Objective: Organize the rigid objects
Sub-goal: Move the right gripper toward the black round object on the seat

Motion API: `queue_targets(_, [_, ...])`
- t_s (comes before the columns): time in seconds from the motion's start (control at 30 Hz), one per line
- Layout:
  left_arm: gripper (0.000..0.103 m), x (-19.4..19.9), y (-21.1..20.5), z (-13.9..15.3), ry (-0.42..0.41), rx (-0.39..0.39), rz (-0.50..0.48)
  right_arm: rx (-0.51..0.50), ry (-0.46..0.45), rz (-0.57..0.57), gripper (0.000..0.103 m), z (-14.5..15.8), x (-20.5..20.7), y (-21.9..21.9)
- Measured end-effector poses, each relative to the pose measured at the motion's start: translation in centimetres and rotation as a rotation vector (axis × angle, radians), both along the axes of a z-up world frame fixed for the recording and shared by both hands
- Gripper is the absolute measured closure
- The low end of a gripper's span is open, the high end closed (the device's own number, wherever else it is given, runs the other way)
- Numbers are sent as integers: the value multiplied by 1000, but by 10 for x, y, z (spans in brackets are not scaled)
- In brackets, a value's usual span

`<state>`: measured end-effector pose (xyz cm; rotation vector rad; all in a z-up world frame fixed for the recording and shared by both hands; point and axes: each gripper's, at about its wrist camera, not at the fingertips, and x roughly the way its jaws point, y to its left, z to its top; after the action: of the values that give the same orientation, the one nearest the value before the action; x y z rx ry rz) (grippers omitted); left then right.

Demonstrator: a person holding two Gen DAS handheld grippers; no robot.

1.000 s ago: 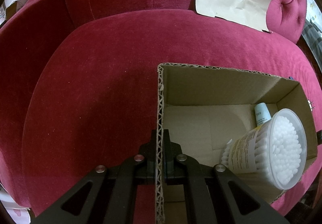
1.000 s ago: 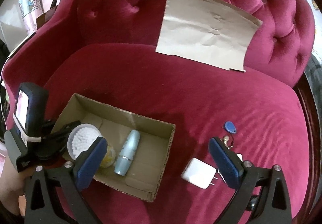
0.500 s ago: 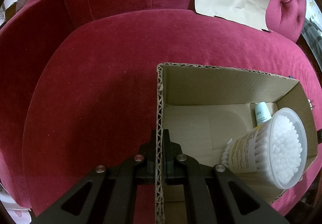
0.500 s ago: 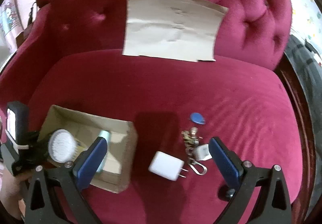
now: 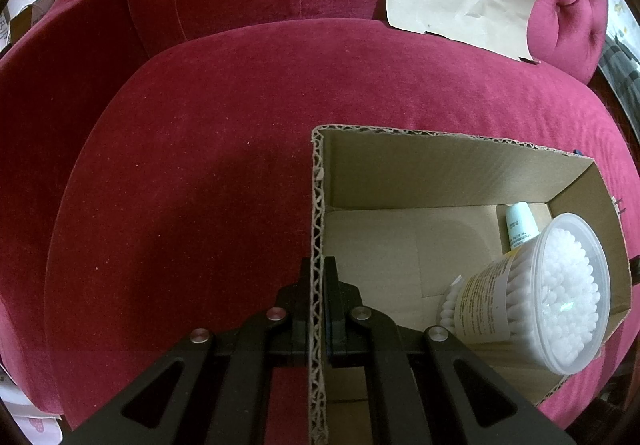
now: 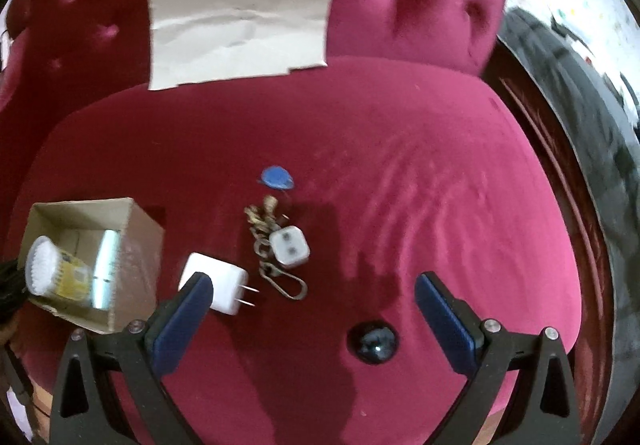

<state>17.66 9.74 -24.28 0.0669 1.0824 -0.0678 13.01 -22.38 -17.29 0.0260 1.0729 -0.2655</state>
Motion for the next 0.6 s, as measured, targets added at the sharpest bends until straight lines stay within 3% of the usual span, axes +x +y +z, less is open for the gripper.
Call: queue_targets(0.6, [100,0,-1,0,-2,4,-2,54,174,-158,0,-77,-15,-61])
